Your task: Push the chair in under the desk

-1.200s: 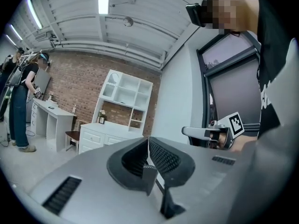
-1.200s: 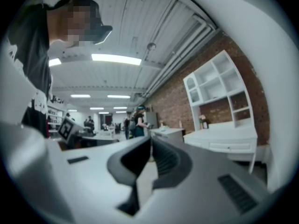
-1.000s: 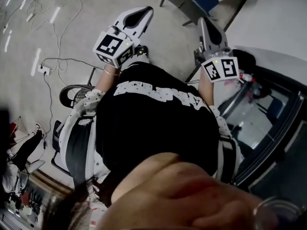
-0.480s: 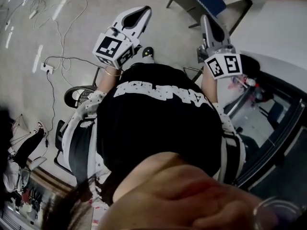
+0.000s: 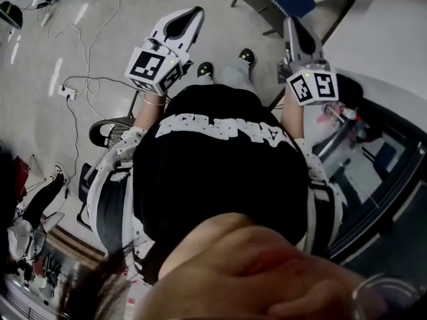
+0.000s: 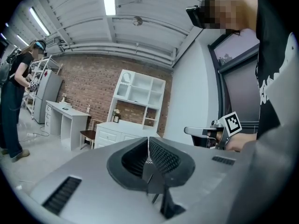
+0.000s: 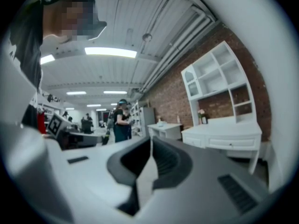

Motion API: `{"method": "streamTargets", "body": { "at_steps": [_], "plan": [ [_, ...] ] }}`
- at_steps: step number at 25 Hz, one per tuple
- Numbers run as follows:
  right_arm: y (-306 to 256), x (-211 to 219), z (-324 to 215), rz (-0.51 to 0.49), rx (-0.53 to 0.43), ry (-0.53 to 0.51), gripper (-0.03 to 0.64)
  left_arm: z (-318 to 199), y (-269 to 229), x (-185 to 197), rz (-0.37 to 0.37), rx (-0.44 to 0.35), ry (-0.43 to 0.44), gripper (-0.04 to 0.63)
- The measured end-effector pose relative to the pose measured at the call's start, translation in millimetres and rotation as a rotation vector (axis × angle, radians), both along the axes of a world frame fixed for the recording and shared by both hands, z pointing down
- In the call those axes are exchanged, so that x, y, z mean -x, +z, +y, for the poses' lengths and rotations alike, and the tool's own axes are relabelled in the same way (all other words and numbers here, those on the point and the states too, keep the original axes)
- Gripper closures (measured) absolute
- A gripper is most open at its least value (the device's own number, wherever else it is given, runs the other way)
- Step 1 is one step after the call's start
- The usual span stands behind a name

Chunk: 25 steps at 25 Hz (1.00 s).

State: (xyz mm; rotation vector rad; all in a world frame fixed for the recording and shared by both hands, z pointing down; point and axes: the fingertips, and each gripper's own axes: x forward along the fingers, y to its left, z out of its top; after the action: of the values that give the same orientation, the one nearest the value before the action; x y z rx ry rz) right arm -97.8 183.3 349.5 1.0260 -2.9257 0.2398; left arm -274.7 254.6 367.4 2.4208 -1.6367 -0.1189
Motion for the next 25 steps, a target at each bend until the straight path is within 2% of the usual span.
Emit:
{"method": "streamTargets", "body": {
  "at_steps": [15, 25],
  "plan": [
    [11.8, -89.4, -56.8, -0.022, 0.031, 0.089, 0.583, -89.4, -4.1, -89.8, -0.075, 0.011, 0.142, 0.56],
    [11.4, -127.1, -106.5, -0.036, 0.032, 0.077, 0.583, -149.7, 0.3, -136.3, -0.106, 0.023, 0.175, 0.56]
  ]
}}
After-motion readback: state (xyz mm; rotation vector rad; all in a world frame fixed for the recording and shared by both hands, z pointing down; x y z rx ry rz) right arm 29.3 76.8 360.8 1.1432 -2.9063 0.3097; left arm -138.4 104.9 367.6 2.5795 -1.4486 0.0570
